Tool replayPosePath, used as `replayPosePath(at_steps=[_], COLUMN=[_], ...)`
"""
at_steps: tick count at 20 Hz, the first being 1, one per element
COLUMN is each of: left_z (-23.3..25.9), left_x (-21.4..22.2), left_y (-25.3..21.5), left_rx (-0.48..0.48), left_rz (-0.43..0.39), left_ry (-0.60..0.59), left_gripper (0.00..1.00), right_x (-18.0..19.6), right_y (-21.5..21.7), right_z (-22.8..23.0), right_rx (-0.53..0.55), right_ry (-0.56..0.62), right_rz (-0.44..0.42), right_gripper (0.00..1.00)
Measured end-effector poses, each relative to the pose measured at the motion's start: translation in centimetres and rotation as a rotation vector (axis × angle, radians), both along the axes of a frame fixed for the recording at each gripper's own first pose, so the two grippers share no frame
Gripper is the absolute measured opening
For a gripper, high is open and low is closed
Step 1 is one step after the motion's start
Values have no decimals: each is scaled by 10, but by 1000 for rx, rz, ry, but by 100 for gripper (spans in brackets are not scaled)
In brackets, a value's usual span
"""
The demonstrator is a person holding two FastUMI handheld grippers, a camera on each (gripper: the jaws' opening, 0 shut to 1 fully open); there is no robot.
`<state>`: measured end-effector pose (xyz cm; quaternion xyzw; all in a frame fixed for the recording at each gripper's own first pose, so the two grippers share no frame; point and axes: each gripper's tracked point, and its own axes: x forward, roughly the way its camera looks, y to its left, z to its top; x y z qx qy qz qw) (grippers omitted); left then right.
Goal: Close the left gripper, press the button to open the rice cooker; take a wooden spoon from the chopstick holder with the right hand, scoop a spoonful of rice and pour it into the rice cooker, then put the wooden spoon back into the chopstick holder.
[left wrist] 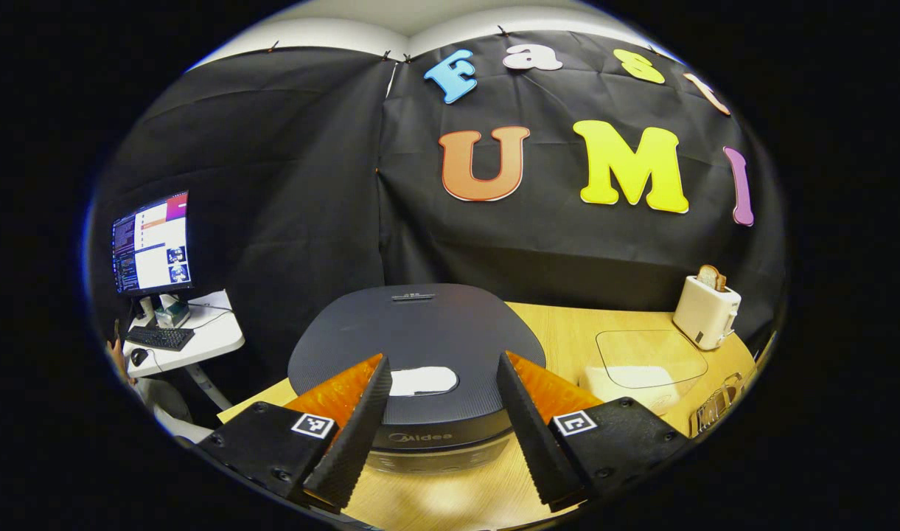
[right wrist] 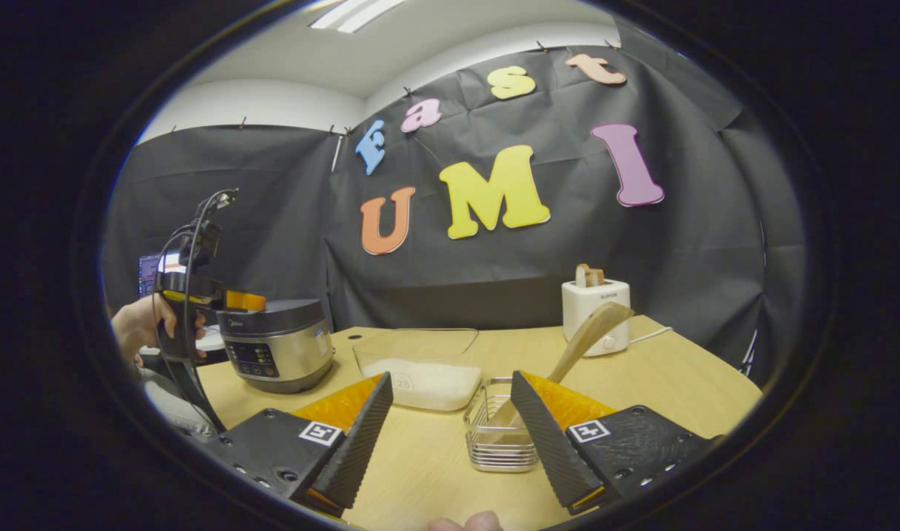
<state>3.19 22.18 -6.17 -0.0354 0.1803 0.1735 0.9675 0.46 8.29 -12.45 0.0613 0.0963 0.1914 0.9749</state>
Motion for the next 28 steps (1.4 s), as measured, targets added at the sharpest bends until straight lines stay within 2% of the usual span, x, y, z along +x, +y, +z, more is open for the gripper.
replayPosePath(at_steps=[1, 2, 4, 5, 12, 13, 14, 15, 16, 17, 19, 21, 25, 26, 27, 28], left_z=[2, 0, 2, 1, 5, 9, 9, 10, 10, 12, 13, 13, 18, 26, 32, 39], left_x=[2, -2, -2, -2, -1, 1, 1, 1, 1, 3, 4, 4, 4, 4, 5, 4], left_y=[1, -1, -1, 0, -2, -2, -2, -3, -3, -5, -7, -7, -9, -8, -6, -7], left_rx=[9, -17, 4, 5, 9, 7, 7, 0, -7, -16, -13, -10, -7, 0, 8, 10], left_rz=[-9, -9, -21, -23, -61, -55, -57, -57, -54, -58, -63, -54, -50, -46, -43, -42], left_ry=[-5, -7, -18, -19, -26, -18, -5, 0, -5, -16, -16, -11, -17, -42, -57, -70], left_gripper=[92, 90, 89, 89, 88, 86, 86, 86, 86, 86, 92, 96, 97, 98, 97, 97], right_x=[-1, -1, -2, -2, -6, -7, -6, -6, -6, -4, -5, -6, -6, -5, -4, -3], right_y=[1, 1, 2, 2, 14, 14, 12, 11, 9, 7, 6, 6, 6, 5, 4, 4], right_z=[0, 1, 3, 2, 0, 0, 0, 0, 2, 3, 3, 6, 8, 10, 13, 16], right_rx=[-1, -2, -7, -3, 17, 8, 5, 8, 11, 12, 15, 12, 3, -1, -3, -4], right_ry=[0, -3, -9, -8, 7, 2, 3, 2, -2, -3, -3, -8, -16, -21, -26, -32], right_rz=[-1, -4, -7, -7, 21, 19, 16, 14, 7, 0, -3, -3, -8, -16, -22, -26], right_gripper=[95, 91, 91, 95, 96, 95, 91, 95, 95, 91, 100, 91, 91, 95, 91, 91])
